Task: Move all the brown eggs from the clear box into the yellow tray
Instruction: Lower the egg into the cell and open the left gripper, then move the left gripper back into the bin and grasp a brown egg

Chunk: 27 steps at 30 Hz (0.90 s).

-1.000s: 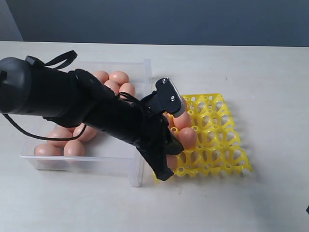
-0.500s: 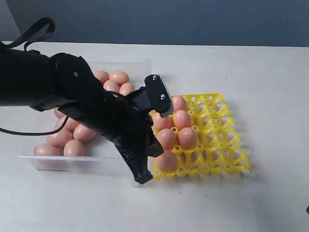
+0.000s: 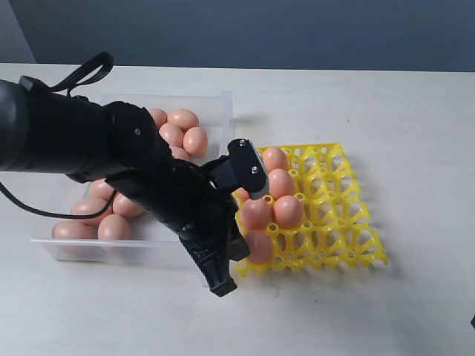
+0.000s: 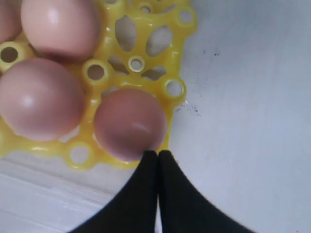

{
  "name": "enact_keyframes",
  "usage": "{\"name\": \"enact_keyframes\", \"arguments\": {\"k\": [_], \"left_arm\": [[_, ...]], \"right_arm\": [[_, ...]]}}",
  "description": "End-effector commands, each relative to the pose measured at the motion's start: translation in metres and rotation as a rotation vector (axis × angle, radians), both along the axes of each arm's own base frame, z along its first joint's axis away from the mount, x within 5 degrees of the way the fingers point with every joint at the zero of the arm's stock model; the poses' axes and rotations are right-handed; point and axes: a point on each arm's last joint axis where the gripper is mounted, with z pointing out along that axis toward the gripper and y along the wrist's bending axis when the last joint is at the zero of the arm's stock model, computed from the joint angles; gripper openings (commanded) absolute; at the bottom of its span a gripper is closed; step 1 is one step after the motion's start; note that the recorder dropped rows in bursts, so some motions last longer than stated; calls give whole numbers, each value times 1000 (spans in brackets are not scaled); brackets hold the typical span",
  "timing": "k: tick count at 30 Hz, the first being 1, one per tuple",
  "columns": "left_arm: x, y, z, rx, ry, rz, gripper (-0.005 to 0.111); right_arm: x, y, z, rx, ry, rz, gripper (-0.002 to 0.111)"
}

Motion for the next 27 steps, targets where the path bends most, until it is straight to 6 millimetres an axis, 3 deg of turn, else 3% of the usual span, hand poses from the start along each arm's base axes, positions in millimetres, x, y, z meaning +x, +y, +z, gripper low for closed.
{"name": "enact_keyframes", "arguments": {"k": [1, 7, 12, 15, 19, 23, 27], "left_arm": [[1, -2, 0, -10, -11, 13, 0], [-2, 0, 3, 3, -7, -22, 0], [-1, 8, 40, -48, -137, 20, 0], [11, 27, 64, -104, -214, 195, 0], [33, 64, 65, -85, -208, 416, 2], [50, 92, 52, -42, -177, 518, 20], [66, 95, 35, -18, -92, 548, 44]], "right_arm": [[0, 0, 2, 2, -15, 1, 1], [0, 0, 2, 2, -15, 1, 1], [0, 0, 2, 2, -15, 1, 1], [0, 0, 2, 2, -15, 1, 1], [0, 0, 2, 2, -15, 1, 1], [0, 0, 2, 2, -15, 1, 1], [0, 0, 2, 2, -15, 1, 1]]}}
